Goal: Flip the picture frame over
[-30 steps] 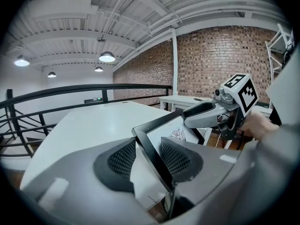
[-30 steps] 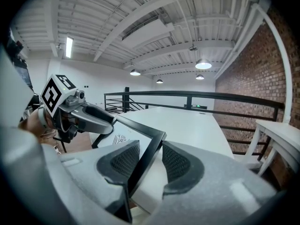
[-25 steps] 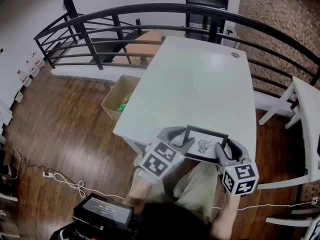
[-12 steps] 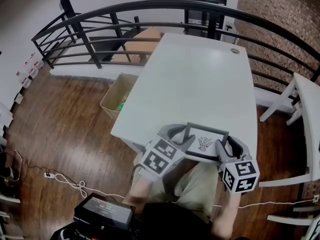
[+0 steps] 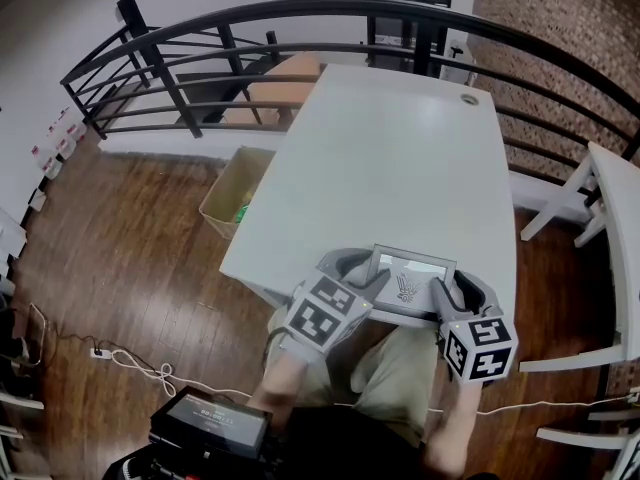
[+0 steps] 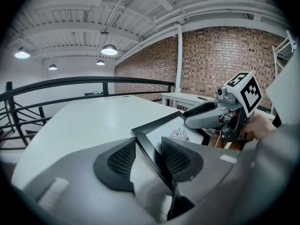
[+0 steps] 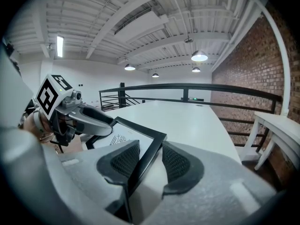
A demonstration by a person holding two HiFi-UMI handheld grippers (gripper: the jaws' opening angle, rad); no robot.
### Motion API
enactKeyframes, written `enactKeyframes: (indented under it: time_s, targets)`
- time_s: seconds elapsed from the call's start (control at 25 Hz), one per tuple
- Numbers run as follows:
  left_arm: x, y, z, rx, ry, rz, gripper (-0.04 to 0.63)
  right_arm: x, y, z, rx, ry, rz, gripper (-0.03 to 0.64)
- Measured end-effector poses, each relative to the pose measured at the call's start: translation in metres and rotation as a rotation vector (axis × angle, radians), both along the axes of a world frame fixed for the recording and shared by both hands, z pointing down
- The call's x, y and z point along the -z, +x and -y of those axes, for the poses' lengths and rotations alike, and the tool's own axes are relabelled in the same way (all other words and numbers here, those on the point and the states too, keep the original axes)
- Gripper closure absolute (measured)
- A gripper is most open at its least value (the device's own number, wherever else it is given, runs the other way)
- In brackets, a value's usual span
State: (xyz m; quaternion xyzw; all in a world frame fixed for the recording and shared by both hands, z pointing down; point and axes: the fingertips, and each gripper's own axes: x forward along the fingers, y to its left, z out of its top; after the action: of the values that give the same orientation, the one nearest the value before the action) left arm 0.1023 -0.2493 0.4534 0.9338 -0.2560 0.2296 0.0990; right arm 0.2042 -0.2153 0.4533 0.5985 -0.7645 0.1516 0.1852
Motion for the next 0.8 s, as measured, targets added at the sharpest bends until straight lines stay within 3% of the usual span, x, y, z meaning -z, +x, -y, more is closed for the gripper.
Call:
enactKeyframes:
  time_s: [0.4, 0.8]
  targets:
    - [-0.005, 0.002, 0.008, 0.013, -0.016, 0.022, 0.420, -0.005, 0.003, 0.008, -0.007, -0.031, -0.003, 0.482]
    - [-0.013, 0.002, 0.013, 0.050, 0.010, 0.106, 0.420, -0.010, 0.004, 0.011, -0.029, -0.050, -0.057, 0.482]
